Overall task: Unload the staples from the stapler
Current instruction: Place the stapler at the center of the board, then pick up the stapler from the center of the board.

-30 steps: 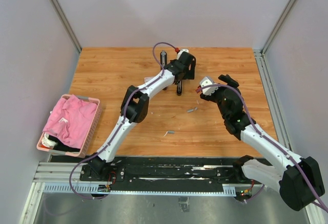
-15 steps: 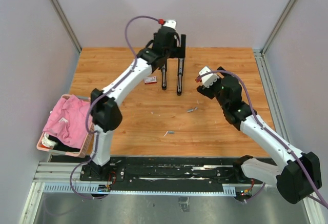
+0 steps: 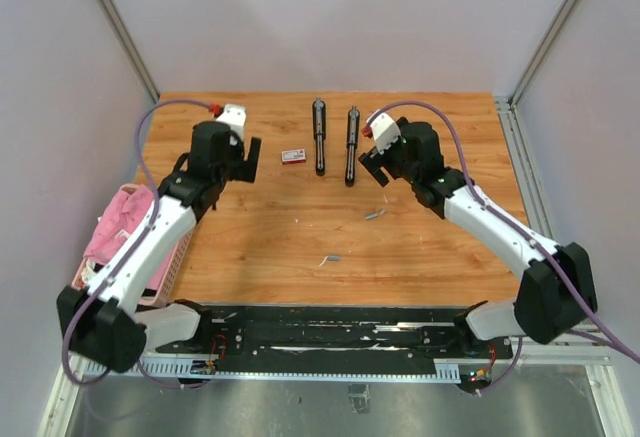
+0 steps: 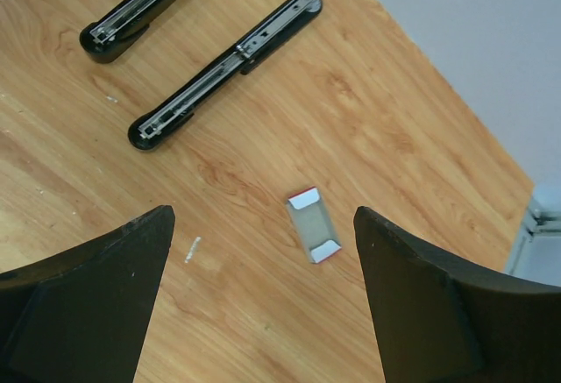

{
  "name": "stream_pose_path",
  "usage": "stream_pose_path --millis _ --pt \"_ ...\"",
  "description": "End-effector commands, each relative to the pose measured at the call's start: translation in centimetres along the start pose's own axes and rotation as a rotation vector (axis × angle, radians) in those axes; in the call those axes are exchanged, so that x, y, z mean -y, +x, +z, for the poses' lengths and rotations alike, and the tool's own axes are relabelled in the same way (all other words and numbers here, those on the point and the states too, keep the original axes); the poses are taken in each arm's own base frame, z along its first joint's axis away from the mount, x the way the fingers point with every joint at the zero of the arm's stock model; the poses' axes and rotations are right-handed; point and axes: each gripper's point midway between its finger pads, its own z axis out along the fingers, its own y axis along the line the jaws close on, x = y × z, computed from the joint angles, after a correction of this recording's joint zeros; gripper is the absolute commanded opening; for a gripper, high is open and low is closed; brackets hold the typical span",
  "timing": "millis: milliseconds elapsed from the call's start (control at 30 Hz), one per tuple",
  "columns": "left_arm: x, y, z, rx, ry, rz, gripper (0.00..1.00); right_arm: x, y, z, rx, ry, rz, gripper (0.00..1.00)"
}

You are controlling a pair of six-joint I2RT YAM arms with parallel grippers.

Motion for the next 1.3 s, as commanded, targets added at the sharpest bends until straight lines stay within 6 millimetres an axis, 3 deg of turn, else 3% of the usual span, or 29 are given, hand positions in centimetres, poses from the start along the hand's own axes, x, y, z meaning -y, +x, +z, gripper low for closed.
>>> stream_pose_path --millis 0,167,333,467,700,900,1267 --pt "-2.7 4.8 -4.1 0.008 0.011 0.141 0.98 -2.4 0.2 2.4 -0.064 -0.067 0.068 0.85" --pt "-2.0 9.9 -7.7 0.016 0.118 0.206 0.98 -4.3 1.3 5.5 -0.194 -0.114 0.119 0.85" --pt "-1.9 12.1 -9.2 0.082 0.136 0.182 0.98 -6.0 3.6 8.4 -0.3 -0.135 0.105 0.86" --pt "-1.9 11.1 -10.4 0.14 0.151 0.159 0.98 -7.6 5.4 9.3 -0.357 -0.181 0.125 0.85" --pt "-1.1 12.5 -9.2 0.07 0.178 0.179 0.98 -8.9 7.7 10.4 -0.421 -0.207 0.113 0.85" --pt "-1.7 12.2 -9.3 0.078 0.146 0.17 0.98 -10.7 9.4 11.7 -0.496 -0.267 0.121 0.85" --pt "-2.0 12.2 -9.0 0.07 0.123 0.17 0.98 -9.2 10.8 13.2 -0.558 -0.172 0.08 0.85"
